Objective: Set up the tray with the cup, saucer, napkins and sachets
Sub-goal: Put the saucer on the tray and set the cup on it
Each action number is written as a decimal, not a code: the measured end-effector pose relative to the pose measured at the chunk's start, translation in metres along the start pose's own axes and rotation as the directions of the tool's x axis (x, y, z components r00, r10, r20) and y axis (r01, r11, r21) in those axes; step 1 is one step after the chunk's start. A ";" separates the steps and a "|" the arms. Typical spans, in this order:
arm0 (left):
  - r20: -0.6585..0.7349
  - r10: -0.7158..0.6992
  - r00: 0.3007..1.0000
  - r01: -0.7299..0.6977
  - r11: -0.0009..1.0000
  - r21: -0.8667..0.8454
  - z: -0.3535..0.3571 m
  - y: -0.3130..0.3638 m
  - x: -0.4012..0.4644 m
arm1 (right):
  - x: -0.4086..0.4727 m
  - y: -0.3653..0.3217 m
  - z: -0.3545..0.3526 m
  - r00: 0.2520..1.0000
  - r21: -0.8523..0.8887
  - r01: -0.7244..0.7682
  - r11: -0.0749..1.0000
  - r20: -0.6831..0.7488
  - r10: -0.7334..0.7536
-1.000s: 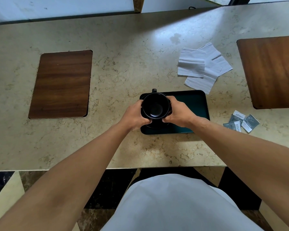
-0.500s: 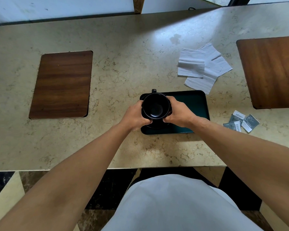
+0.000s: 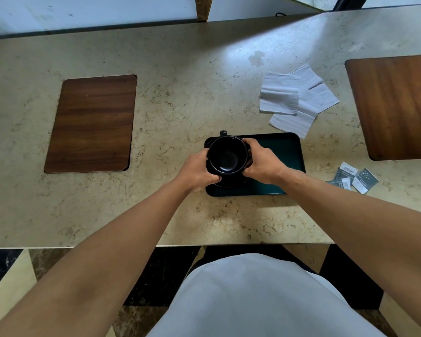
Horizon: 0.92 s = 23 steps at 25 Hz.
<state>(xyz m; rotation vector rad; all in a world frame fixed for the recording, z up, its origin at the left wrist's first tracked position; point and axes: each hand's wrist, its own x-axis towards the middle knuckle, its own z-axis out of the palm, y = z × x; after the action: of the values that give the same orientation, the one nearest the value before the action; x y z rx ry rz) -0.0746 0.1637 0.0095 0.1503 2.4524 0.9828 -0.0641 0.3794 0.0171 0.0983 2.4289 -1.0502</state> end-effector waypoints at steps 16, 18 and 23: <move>-0.032 -0.011 0.999 0.009 0.996 -0.086 -0.019 0.033 0.028 | -0.007 0.009 0.010 0.983 0.469 -0.171 0.866 0.028 0.179; 0.030 0.033 0.999 -0.031 0.997 -0.066 -0.020 0.038 0.031 | -0.008 0.007 0.013 0.982 0.502 -0.179 0.846 0.039 0.184; 0.063 0.043 0.997 -0.042 0.999 -0.014 -0.023 0.031 0.033 | -0.007 0.004 0.011 0.980 0.532 -0.166 0.830 -0.008 0.201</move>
<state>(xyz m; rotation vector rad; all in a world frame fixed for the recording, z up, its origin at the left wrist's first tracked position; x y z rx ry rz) -0.1166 0.1814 0.0311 0.2267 2.3940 0.9962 -0.0526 0.3756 0.0114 0.5477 2.0582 -1.6150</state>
